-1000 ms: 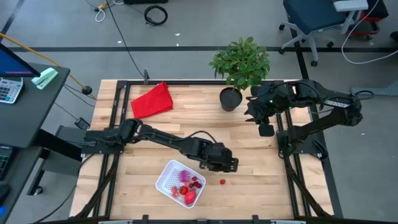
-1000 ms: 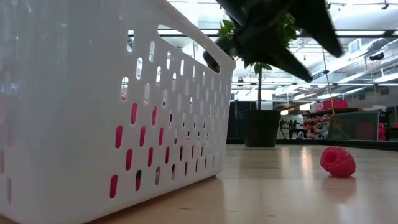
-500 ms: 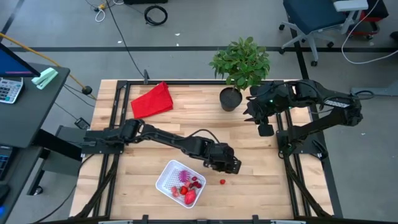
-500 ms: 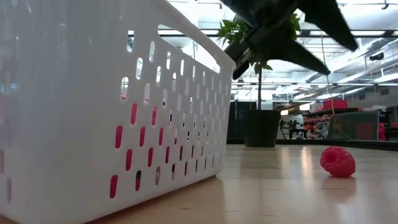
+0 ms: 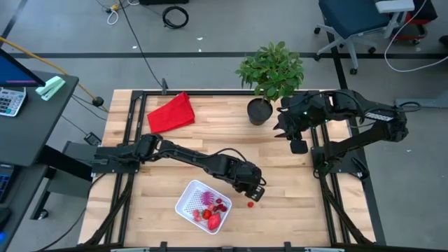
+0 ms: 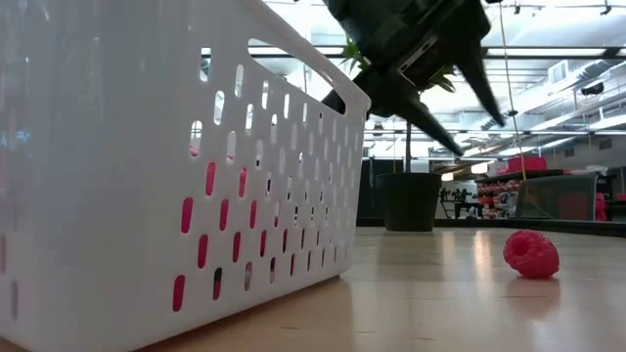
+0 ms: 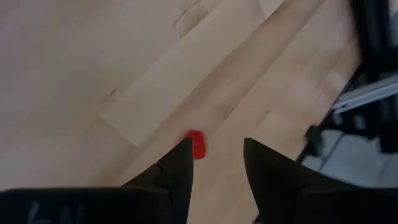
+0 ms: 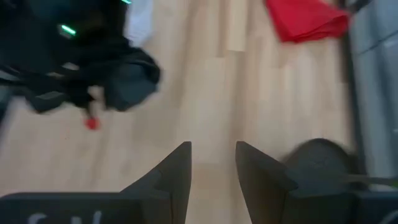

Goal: Pick and placing Produce into tupperware
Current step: Put the raspberry in the basket

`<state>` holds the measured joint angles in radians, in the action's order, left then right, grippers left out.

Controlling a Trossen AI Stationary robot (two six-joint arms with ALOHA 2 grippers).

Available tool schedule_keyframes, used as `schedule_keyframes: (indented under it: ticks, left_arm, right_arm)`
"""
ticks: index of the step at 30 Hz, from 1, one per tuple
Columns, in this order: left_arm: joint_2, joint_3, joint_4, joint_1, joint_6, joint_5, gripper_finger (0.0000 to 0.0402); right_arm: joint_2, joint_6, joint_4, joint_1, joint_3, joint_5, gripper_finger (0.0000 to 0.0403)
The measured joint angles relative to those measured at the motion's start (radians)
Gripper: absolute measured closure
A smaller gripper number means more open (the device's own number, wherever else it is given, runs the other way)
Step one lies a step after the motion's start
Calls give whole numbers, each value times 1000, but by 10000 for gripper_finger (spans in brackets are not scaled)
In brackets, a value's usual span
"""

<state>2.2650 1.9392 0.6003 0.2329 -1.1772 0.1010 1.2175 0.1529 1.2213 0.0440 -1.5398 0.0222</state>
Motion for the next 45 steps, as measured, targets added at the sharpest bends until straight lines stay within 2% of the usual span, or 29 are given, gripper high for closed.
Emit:
schedule_keyframes:
  ticks: [6, 11, 17, 22, 27, 31, 36, 45]
  left_arm:
    - [-6, 0, 60, -29, 52, 39, 255]
    - [-75, 1, 174, -79, 223, 163, 256]
    - [-202, 0, 424, -135, 404, 118, 256]
    - [-337, 0, 544, -177, 512, 5, 262]
    - [-472, 1, 612, -202, 607, -67, 264]
    - [-557, 1, 624, -213, 688, -99, 260]
    - [-633, 1, 642, -233, 769, -108, 266]
    - [-688, 1, 687, -302, 875, -109, 267]
  right_arm:
    - [5, -52, 1, -29, 11, 201, 265]
    - [5, -119, -2, -91, 99, 212, 237]
    - [5, -327, -151, -171, 321, 204, 191]
    - [5, -430, -434, -242, 522, 194, 177]
    - [14, -437, -874, -364, 716, 197, 185]
    - [56, -491, -1179, -439, 824, 156, 187]
    - [185, -517, -1247, -501, 829, 58, 184]
    - [472, -511, -1242, -527, 719, -13, 186]
